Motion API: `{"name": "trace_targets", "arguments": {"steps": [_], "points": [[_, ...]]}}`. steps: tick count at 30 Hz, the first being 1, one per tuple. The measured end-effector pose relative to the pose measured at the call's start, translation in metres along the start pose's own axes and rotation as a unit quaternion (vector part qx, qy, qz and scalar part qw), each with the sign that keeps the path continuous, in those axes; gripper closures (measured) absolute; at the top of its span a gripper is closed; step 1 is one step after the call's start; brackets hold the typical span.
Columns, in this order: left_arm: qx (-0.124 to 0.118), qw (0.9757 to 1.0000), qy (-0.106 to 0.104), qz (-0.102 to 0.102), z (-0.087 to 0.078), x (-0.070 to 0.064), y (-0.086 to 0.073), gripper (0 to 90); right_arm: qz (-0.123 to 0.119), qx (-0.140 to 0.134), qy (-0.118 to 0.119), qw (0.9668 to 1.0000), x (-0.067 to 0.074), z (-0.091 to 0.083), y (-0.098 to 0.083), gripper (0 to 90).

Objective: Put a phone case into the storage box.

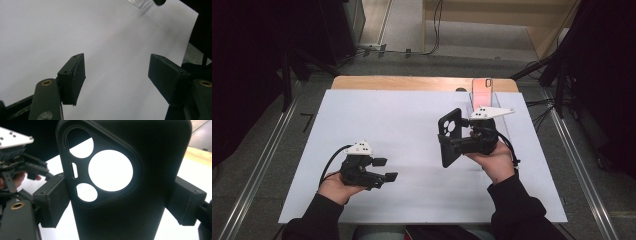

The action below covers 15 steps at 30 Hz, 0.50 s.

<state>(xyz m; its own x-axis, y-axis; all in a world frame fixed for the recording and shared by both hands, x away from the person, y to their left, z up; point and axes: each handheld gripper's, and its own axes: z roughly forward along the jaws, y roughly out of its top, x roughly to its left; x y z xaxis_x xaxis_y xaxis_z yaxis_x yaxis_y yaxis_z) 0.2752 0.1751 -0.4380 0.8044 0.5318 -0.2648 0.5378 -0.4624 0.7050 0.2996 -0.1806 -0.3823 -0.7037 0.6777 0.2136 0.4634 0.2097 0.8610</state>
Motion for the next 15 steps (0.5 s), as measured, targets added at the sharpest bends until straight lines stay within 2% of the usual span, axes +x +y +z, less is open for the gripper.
{"name": "trace_targets", "arguments": {"steps": [3, 5, 9, 11, 15], "points": [[-0.002, 0.9999, 0.011, -0.008, -0.003, 0.001, -0.004, 30.1, 0.011, -0.006, -0.013, 0.9998, -0.007, -0.006, 0.002, 12.6], [0.001, 0.9996, 0.019, -0.021, -0.005, 0.002, -0.005, 30.1, 0.013, -0.013, -0.023, 0.9996, -0.011, -0.01, 0.004, 12.7], [-0.009, 0.9989, 0.028, -0.037, -0.008, 0.004, -0.009, 30.1, 0.017, -0.023, -0.048, 0.9985, -0.019, -0.019, 0.009, 12.7], [-0.009, 0.9988, 0.033, -0.036, -0.009, 0.004, -0.011, 30.1, 0.013, -0.027, -0.065, 0.9974, -0.023, -0.023, 0.011, 12.7], [-0.01, 0.9982, 0.042, -0.042, -0.012, 0.005, -0.015, 30.1, 0.03, -0.035, -0.09, 0.9949, -0.033, -0.028, 0.013, 12.7]]}}
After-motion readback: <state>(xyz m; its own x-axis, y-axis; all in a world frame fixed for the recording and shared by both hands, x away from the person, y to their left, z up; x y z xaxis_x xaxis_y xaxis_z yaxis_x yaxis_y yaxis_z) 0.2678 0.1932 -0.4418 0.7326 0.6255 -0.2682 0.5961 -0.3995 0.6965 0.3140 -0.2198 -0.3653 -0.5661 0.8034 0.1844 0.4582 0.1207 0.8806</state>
